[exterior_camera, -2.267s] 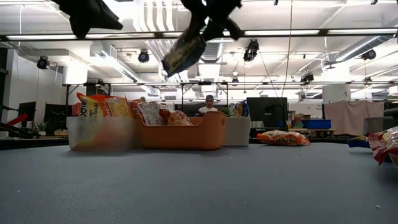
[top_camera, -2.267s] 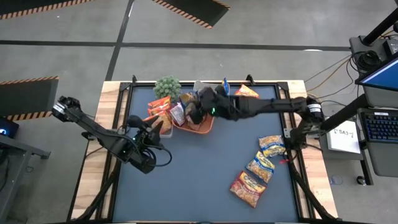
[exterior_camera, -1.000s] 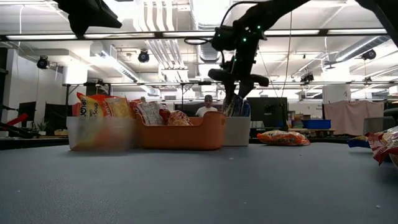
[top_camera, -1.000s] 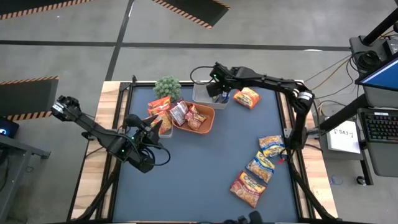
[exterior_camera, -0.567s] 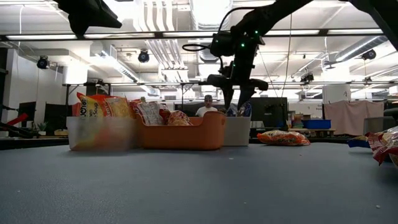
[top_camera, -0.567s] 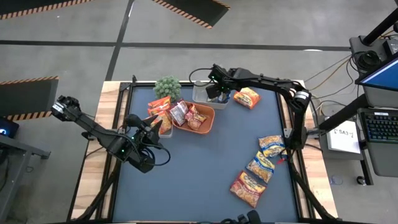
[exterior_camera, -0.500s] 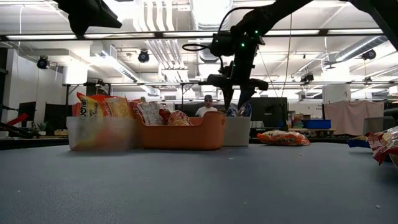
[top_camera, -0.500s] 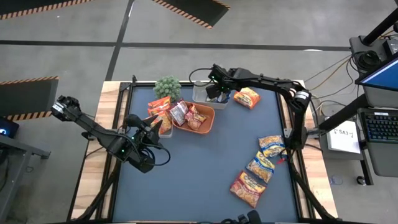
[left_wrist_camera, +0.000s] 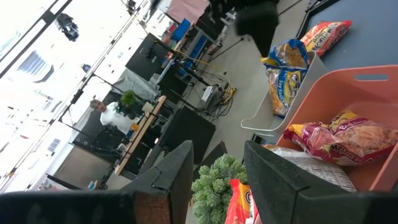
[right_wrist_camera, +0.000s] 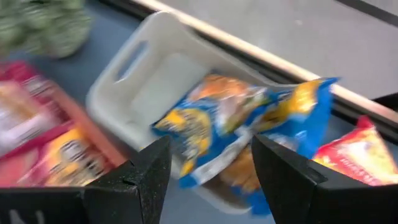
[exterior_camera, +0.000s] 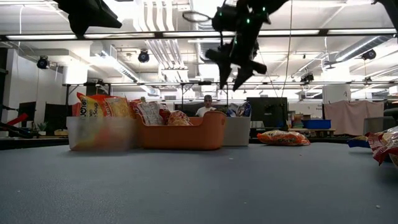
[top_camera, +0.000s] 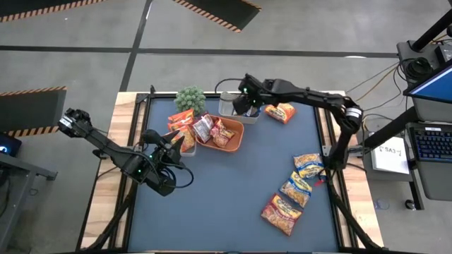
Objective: Sort Maruchan noodles
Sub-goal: Put the red noodle pack into the orange bin
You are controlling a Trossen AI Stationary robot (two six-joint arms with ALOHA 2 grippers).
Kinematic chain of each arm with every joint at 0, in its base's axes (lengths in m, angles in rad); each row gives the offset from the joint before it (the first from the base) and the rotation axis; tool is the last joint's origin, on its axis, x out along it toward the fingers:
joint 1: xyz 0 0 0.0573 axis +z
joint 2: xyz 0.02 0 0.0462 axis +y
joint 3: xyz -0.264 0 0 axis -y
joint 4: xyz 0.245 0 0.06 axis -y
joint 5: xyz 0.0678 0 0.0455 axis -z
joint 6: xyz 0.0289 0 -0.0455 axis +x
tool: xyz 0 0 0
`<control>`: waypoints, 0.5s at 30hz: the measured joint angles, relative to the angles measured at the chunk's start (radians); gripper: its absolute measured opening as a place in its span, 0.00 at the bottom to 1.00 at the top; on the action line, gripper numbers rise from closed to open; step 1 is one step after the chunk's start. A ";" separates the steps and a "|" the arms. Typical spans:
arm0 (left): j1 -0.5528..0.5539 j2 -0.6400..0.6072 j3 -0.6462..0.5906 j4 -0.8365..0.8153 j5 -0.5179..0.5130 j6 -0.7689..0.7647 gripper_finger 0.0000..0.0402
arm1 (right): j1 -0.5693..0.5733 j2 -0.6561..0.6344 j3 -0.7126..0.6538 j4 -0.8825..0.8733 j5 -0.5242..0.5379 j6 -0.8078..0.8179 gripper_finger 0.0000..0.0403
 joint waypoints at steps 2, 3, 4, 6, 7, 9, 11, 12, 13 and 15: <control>0.000 0.000 0.000 0.000 0.000 0.000 0.32 | 0.047 -0.014 0.000 -0.004 -0.002 0.001 0.52; 0.000 0.000 0.000 0.000 0.000 0.000 0.32 | 0.073 -0.021 0.000 -0.010 -0.007 0.001 0.52; 0.000 0.000 0.000 0.000 0.000 0.000 0.32 | 0.098 -0.027 0.000 -0.020 -0.021 0.004 0.52; 0.000 0.000 0.000 0.000 0.000 0.000 0.32 | 0.149 -0.036 0.000 -0.048 -0.058 0.023 0.52; 0.000 0.000 0.000 0.000 0.000 0.000 0.32 | 0.176 -0.039 0.000 -0.067 -0.082 0.031 0.52; 0.000 0.000 0.000 0.000 0.000 0.000 0.32 | 0.227 -0.039 0.000 -0.109 -0.128 0.058 0.52; 0.000 0.000 0.000 0.002 0.000 0.000 0.32 | 0.276 -0.039 0.000 -0.168 -0.173 0.090 0.52; 0.000 0.000 0.000 0.003 0.000 0.000 0.32 | 0.299 -0.039 0.000 -0.202 -0.199 0.107 0.52; 0.000 0.000 0.000 0.003 0.000 0.000 0.32 | 0.324 -0.039 0.000 -0.237 -0.219 0.129 0.52; 0.000 0.000 0.000 0.004 0.001 0.000 0.32 | 0.374 -0.037 0.000 -0.314 -0.239 0.174 0.51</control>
